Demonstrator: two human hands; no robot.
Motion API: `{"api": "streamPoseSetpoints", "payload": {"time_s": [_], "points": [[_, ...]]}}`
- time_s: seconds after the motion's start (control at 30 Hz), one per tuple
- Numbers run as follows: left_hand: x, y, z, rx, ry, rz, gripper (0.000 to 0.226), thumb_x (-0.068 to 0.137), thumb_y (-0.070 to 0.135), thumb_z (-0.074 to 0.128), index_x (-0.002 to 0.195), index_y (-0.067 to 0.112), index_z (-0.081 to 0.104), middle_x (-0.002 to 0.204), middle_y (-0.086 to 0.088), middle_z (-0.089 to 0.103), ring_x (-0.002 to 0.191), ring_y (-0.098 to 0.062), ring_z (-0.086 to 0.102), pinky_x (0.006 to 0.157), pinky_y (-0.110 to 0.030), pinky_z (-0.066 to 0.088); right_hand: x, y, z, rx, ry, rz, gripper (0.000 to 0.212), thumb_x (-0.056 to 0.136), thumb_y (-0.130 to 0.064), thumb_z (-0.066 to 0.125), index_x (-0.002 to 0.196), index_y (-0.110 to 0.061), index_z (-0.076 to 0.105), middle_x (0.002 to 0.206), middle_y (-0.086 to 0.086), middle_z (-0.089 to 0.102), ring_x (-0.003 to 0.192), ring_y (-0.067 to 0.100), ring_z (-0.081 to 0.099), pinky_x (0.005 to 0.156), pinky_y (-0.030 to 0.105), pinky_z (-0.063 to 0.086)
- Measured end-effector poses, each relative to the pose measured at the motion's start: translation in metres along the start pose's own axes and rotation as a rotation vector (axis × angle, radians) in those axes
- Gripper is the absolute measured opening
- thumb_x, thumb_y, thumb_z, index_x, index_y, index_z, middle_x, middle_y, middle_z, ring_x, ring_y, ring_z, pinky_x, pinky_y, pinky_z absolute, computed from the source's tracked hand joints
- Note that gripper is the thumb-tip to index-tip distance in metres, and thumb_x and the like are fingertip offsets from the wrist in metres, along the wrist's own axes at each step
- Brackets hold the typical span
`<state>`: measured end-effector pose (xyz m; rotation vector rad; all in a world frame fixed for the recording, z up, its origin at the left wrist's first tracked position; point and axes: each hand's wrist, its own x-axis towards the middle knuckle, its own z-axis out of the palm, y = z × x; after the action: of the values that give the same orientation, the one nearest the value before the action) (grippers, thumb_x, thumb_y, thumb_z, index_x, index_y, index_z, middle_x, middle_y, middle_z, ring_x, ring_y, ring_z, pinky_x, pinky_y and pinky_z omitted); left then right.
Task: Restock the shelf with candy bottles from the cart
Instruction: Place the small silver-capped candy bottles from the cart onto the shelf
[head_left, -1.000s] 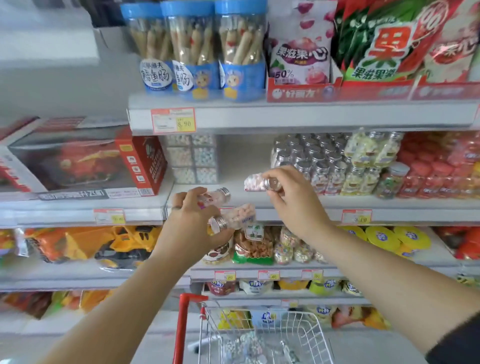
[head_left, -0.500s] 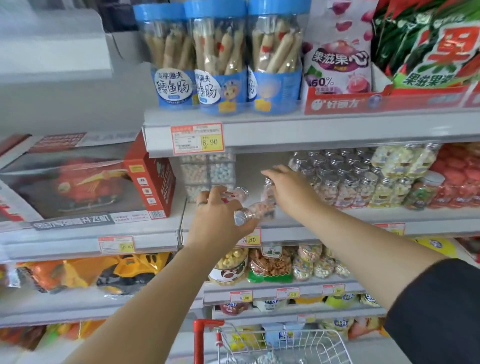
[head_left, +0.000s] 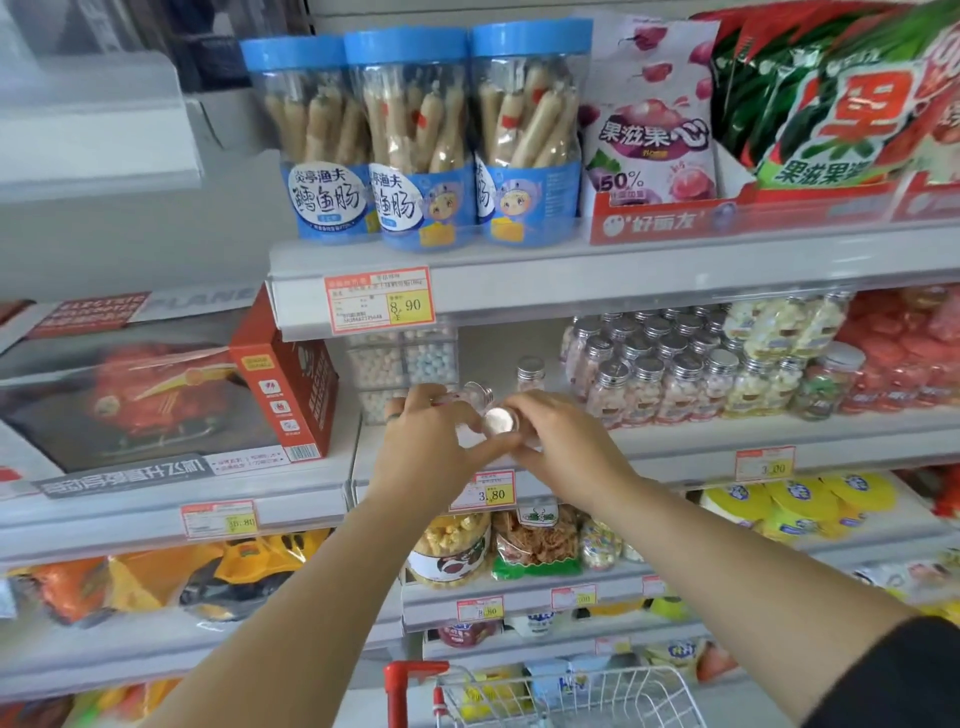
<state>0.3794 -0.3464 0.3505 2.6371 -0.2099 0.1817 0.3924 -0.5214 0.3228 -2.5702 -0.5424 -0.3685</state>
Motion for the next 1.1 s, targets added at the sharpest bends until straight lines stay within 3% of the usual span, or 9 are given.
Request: {"api": "streamPoseSetpoints", "payload": {"time_s": [0.1, 0.23, 0.37, 0.5, 0.63, 0.8, 0.9, 0.97, 1.1], "points": [[-0.001, -0.016, -0.004, -0.268, 0.004, 0.005, 0.004, 0.090, 0.038, 0.067, 0.092, 0.036, 0.070, 0.130, 0.005, 0.054, 0.125, -0.015, 0.049, 0.099, -0.026, 0.037, 0.004, 0.003, -0.003, 0.110, 0.001, 0.065, 0.044, 0.089, -0.029, 0.072, 0.128, -0.017, 0.057, 0.116, -0.007, 0.053, 0.091, 0.007, 0.054, 0.082, 0.021, 0.042], [-0.004, -0.029, -0.003, -0.442, 0.022, -0.037, 0.022, 0.100, 0.018, 0.054, 0.098, 0.036, 0.065, 0.112, 0.013, 0.065, 0.091, -0.008, 0.061, 0.074, -0.006, 0.043, 0.011, 0.001, 0.000, 0.120, -0.024, 0.157, 0.049, 0.088, -0.036, 0.071, 0.128, -0.013, 0.053, 0.099, -0.003, 0.057, 0.078, 0.012, 0.055, 0.068, 0.026, 0.041], [-0.007, -0.028, -0.007, -0.653, 0.045, -0.173, 0.021, 0.103, 0.023, 0.047, 0.114, 0.038, 0.058, 0.098, 0.003, 0.064, 0.087, -0.031, 0.064, 0.081, -0.043, 0.056, 0.013, 0.000, 0.007, 0.125, -0.029, 0.229, 0.058, 0.091, -0.032, 0.070, 0.140, -0.017, 0.043, 0.073, -0.010, 0.048, 0.063, 0.006, 0.050, 0.052, 0.021, 0.032], [-0.002, -0.027, -0.003, -1.086, -0.003, -0.365, 0.046, 0.101, 0.015, 0.053, 0.142, 0.032, 0.042, 0.124, -0.020, 0.058, 0.102, -0.030, 0.069, 0.088, -0.036, 0.057, 0.012, -0.001, 0.006, 0.121, -0.015, 0.232, 0.059, 0.093, -0.029, 0.066, 0.144, -0.020, 0.038, 0.069, -0.016, 0.041, 0.059, -0.004, 0.041, 0.048, 0.017, 0.026], [-0.002, -0.024, 0.002, -1.604, -0.161, -0.515, 0.043, 0.097, 0.002, 0.054, 0.134, 0.019, 0.043, 0.128, -0.026, 0.059, 0.106, -0.033, 0.069, 0.102, -0.044, 0.049, 0.010, 0.002, 0.001, 0.090, -0.036, 0.241, 0.061, 0.094, -0.027, 0.065, 0.146, -0.021, 0.034, 0.071, -0.012, 0.046, 0.060, 0.000, 0.045, 0.049, 0.018, 0.027], [0.007, -0.017, 0.009, -1.373, -0.226, -0.399, 0.055, 0.088, 0.005, 0.068, 0.138, 0.009, 0.045, 0.128, -0.020, 0.059, 0.110, -0.027, 0.067, 0.101, -0.042, 0.051, 0.004, 0.011, -0.009, 0.073, -0.027, 0.245, 0.061, 0.093, -0.025, 0.066, 0.145, -0.023, 0.035, 0.074, -0.014, 0.048, 0.062, -0.002, 0.046, 0.051, 0.019, 0.031], [0.015, -0.006, 0.008, -0.677, -0.119, -0.288, 0.035, 0.086, 0.023, 0.074, 0.111, 0.013, 0.050, 0.101, -0.004, 0.066, 0.083, -0.015, 0.065, 0.069, -0.023, 0.054, 0.002, 0.013, -0.012, 0.046, -0.017, 0.248, 0.060, 0.094, -0.025, 0.066, 0.144, -0.025, 0.035, 0.067, -0.016, 0.045, 0.054, -0.004, 0.043, 0.045, 0.016, 0.026], [0.019, -0.001, 0.013, -0.465, -0.096, -0.203, 0.042, 0.088, 0.025, 0.072, 0.116, 0.016, 0.043, 0.098, 0.000, 0.062, 0.071, -0.010, 0.058, 0.053, -0.017, 0.044, 0.002, 0.014, -0.014, 0.022, -0.024, 0.253, 0.060, 0.094, -0.025, 0.065, 0.145, -0.025, 0.033, 0.068, -0.015, 0.046, 0.053, -0.003, 0.044, 0.045, 0.017, 0.026], [0.029, 0.006, 0.029, -0.262, -0.077, -0.110, 0.066, 0.086, 0.028, 0.074, 0.138, 0.013, 0.037, 0.128, -0.007, 0.055, 0.097, -0.019, 0.059, 0.080, -0.031, 0.053, 0.001, 0.016, -0.016, -0.022, -0.028, 0.251, 0.063, 0.096, -0.021, 0.063, 0.148, -0.023, 0.028, 0.069, -0.013, 0.046, 0.055, 0.002, 0.046, 0.045, 0.023, 0.031]]}}
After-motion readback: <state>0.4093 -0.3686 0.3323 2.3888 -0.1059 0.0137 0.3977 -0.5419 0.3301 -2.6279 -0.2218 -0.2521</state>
